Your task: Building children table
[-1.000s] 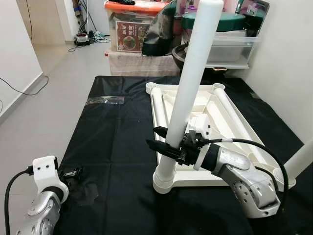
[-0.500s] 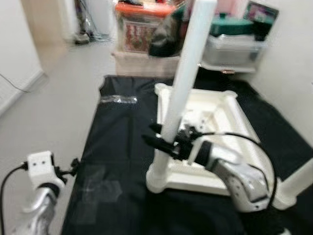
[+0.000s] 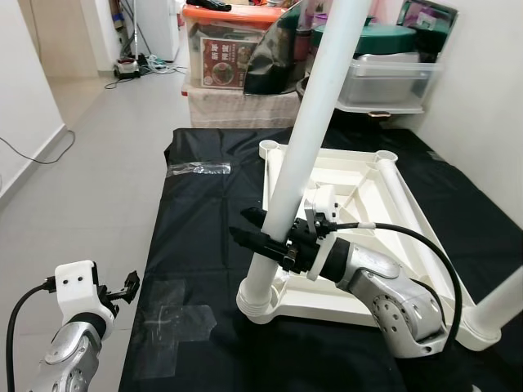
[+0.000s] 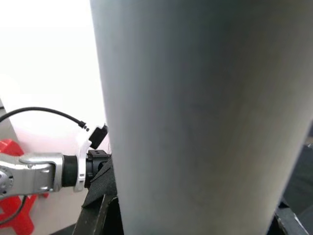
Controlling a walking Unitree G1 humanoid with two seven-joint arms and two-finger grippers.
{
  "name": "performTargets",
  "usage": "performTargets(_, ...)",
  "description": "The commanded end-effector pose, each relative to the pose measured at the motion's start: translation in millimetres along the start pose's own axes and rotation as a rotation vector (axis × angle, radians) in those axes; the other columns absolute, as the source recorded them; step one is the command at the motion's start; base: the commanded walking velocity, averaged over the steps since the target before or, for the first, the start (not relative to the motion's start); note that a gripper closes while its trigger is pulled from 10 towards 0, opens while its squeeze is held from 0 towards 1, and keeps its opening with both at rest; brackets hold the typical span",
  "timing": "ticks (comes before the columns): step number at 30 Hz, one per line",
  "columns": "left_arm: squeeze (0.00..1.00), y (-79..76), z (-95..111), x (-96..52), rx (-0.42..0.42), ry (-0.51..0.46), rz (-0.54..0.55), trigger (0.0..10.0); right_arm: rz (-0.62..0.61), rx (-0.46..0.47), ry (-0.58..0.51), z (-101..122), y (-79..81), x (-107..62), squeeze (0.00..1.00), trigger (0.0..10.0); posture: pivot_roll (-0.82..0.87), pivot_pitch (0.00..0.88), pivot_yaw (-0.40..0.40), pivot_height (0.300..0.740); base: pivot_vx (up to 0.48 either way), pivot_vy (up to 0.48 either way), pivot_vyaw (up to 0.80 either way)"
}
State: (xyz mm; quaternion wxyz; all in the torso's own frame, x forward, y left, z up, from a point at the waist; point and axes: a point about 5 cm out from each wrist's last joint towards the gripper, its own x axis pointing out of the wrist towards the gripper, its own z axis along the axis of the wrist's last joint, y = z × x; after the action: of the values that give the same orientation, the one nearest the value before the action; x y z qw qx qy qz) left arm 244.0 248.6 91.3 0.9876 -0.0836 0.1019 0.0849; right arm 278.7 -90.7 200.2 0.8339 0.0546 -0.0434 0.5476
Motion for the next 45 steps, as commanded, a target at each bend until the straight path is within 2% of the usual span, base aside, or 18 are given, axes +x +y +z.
performTargets(1, 0.0, -1.1, -1, 1.9, 0.003, 0.004, -0.002, 10.0, 0.018, -0.038, 0.035, -5, 0.0, -3.1, 0.0, 0.0, -0.01, 0.0, -0.054, 0.74, 0.0, 0.0, 0.0)
performTargets(3, 0.0, -1.2, 0, 3.9, 0.004, 0.004, -0.004, 10.0, 0.048, -0.104, 0.064, -4, -0.4, -3.0, 0.0, 0.0, -0.01, 0.0, -0.055, 0.74, 0.0, 0.0, 0.0)
performTargets(5, 0.0, -1.2, 0, 3.9, 0.004, 0.004, -0.004, 10.0, 0.048, -0.104, 0.064, -4, -0.4, -3.0, 0.0, 0.0, -0.01, 0.0, -0.055, 0.74, 0.0, 0.0, 0.0)
performTargets(6, 0.0, -1.5, 1, 4.9, 0.005, -0.001, -0.004, 10.0, 0.065, -0.162, 0.065, 4, -4.5, -1.0, 0.0, 0.0, -0.01, 0.0, -0.058, 0.74, 0.0, 0.0, 0.0)
performTargets(13, 0.0, -2.3, 0, 5.3, 0.004, 0.0, -0.004, 10.0, 0.089, -0.242, 0.061, 19, -9.9, 0.7, 0.0, 0.0, -0.01, 0.0, -0.059, 0.74, 0.0, 0.0, 0.0)
performTargets(17, 0.0, -2.2, -2, 4.9, 0.004, 0.007, -0.003, 10.0, 0.16, -0.297, 0.105, 21, -4.4, -4.6, 0.0, 0.0, -0.01, 0.0, -0.057, 0.74, 0.0, 0.0, 0.0)
performTargets(26, 0.0, -1.6, -4, 5.4, 0.002, 0.016, -0.005, 10.0, 0.244, -0.3, 0.153, 12, 10.4, -11.2, 0.0, 0.0, -0.02, 0.0, -0.054, 0.74, 0.0, 0.0, 0.0)
performTargets(33, 0.0, -3.1, -5, 5.8, 0.001, 0.019, -0.01, 10.0, 0.226, -0.309, 0.176, 4, 7.1, -3.4, 0.0, 0.0, -0.01, 0.0, -0.06, 0.74, 0.0, 0.0, 0.0)
performTargets(39, 0.0, -0.6, -5, 4.5, 0.001, 0.016, -0.001, 10.0, 0.203, -0.333, 0.237, -3, -2.3, 8.3, 0.0, 0.0, 0.0, 0.0, -0.072, 0.74, 0.0, 0.0, 0.0)
performTargets(45, 0.0, -0.1, -8, 2.0, -0.003, 0.022, 0.005, 10.0, 0.268, -0.313, 0.271, -7, 2.8, 5.4, 0.0, 0.0, 0.01, 0.0, -0.079, 0.74, 0.0, 0.0, 0.0)
